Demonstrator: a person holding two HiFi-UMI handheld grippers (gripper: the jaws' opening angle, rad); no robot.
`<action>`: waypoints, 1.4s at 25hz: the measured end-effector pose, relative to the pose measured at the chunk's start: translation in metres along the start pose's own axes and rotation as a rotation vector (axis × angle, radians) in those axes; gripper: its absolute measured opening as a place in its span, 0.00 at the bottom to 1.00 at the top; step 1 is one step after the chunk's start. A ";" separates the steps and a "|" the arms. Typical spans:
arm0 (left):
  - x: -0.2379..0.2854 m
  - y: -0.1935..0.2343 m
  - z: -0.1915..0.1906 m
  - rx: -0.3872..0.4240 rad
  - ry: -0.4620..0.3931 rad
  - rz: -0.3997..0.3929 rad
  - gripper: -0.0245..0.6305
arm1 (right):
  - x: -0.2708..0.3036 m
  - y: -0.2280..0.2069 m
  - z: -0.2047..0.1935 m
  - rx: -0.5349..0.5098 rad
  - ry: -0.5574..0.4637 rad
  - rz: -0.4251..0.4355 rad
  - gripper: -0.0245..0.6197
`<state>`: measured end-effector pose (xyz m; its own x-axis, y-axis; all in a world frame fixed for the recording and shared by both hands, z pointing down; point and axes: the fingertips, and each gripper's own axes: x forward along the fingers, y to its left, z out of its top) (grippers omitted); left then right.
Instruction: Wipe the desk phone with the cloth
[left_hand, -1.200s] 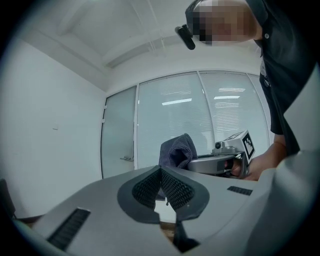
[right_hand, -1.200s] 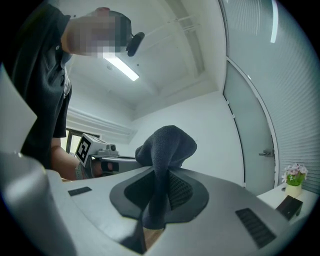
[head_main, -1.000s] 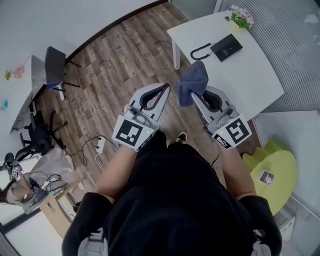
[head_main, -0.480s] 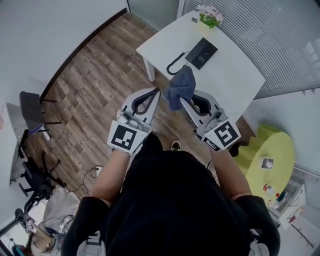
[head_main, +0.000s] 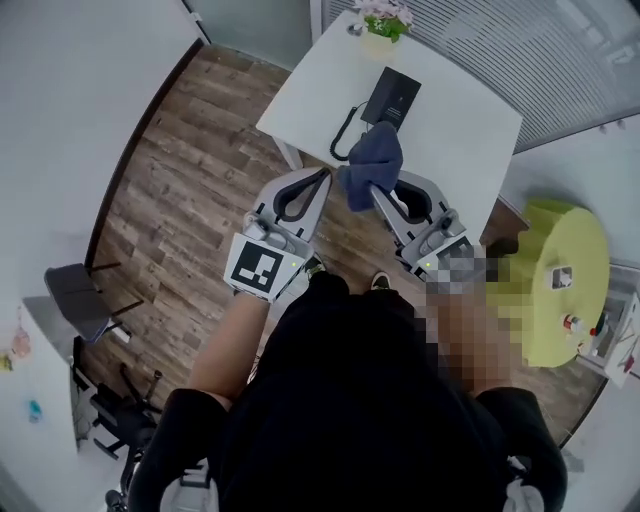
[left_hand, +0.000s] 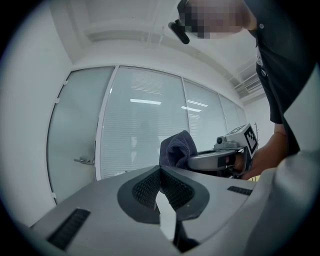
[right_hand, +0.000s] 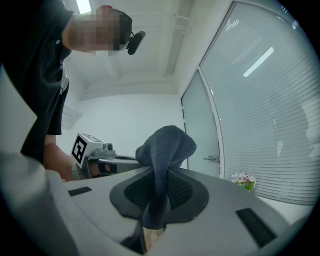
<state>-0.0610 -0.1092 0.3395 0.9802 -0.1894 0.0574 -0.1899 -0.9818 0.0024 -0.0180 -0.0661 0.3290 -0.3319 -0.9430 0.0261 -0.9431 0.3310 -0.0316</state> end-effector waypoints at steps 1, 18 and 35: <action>0.003 0.004 -0.001 -0.004 0.000 -0.017 0.05 | 0.003 -0.003 -0.001 0.004 0.001 -0.019 0.14; 0.081 0.012 -0.014 -0.031 0.021 -0.147 0.05 | -0.007 -0.080 -0.025 0.067 0.007 -0.169 0.13; 0.216 0.029 -0.051 -0.026 0.085 -0.197 0.05 | -0.005 -0.213 -0.069 0.091 0.067 -0.235 0.14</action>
<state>0.1426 -0.1780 0.4024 0.9905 0.0093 0.1370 0.0027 -0.9989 0.0477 0.1830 -0.1298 0.4045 -0.1077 -0.9881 0.1096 -0.9896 0.0961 -0.1069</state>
